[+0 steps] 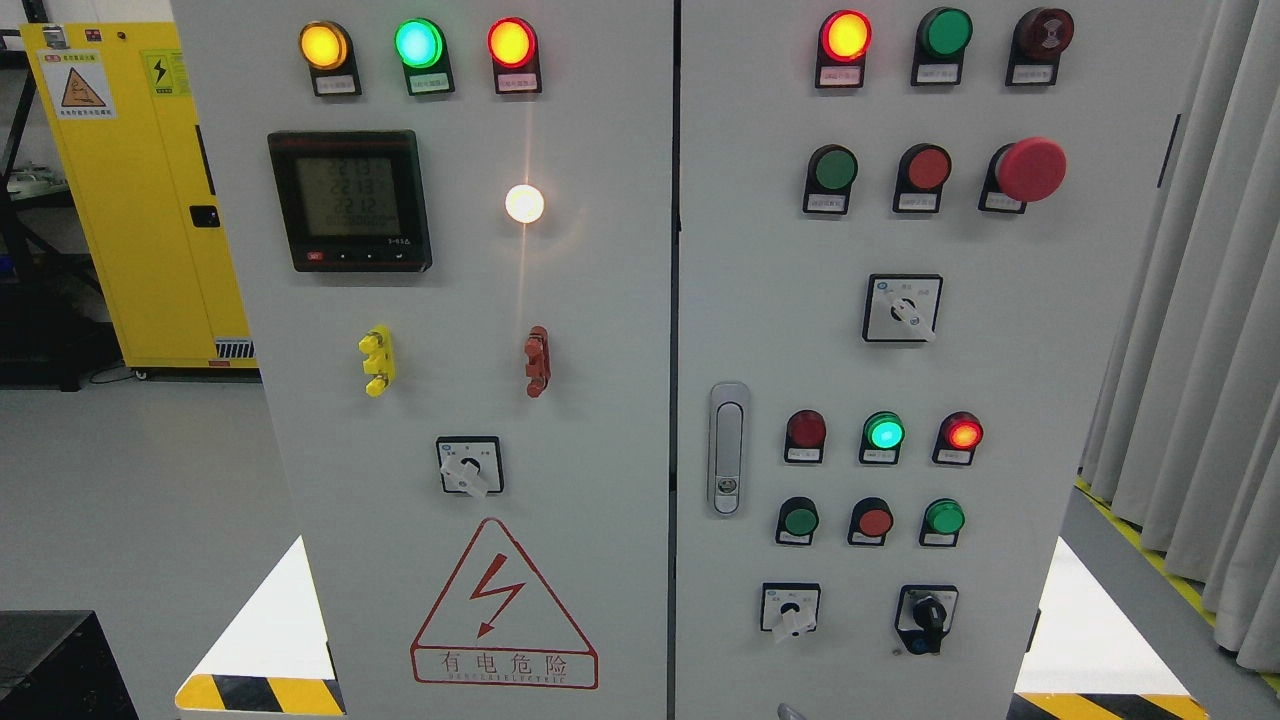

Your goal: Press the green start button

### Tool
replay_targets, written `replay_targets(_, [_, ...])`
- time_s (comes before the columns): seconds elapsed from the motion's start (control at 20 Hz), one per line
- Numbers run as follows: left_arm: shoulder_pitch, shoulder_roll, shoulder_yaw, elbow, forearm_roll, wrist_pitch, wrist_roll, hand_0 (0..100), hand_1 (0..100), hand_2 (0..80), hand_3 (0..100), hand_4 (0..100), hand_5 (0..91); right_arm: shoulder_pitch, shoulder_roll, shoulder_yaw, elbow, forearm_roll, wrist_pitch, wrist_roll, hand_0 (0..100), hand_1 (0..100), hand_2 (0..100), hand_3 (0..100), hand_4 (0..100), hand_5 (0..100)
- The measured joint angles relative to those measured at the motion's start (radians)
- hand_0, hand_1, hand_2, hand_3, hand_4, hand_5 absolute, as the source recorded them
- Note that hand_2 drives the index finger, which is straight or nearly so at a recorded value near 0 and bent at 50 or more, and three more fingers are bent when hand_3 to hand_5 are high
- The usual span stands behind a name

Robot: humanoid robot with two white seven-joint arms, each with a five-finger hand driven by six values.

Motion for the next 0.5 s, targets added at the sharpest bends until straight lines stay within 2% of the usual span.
replay_targets(0.1, [0.0, 0.0, 0.0, 0.0, 0.0, 0.0, 0.0, 12, 56, 0.0, 0, 0, 0.0, -0.017, 0.0, -0.021, 0.009, 0.083, 0.0, -0.025, 54, 81, 0, 60, 74, 74])
replay_targets(0.2, [0.0, 0.0, 0.0, 0.0, 0.0, 0.0, 0.0, 12, 56, 0.0, 0, 0, 0.0, -0.034, 0.0, -0.043, 0.017, 0.172, -0.002, -0.041, 56, 83, 0, 78, 89, 89])
replay_targets(0.35, [0.0, 0.0, 0.0, 0.0, 0.0, 0.0, 0.0, 12, 56, 0.0, 0, 0, 0.0, -0.063, 0.0, -0.081, 0.025, 0.327, -0.021, -0.059, 56, 83, 0, 86, 95, 94])
replay_targets(0.5, [0.0, 0.0, 0.0, 0.0, 0.0, 0.0, 0.0, 12, 56, 0.0, 0, 0, 0.0, -0.089, 0.0, -0.114, 0.03, 0.475, -0.029, -0.078, 54, 83, 0, 89, 98, 97])
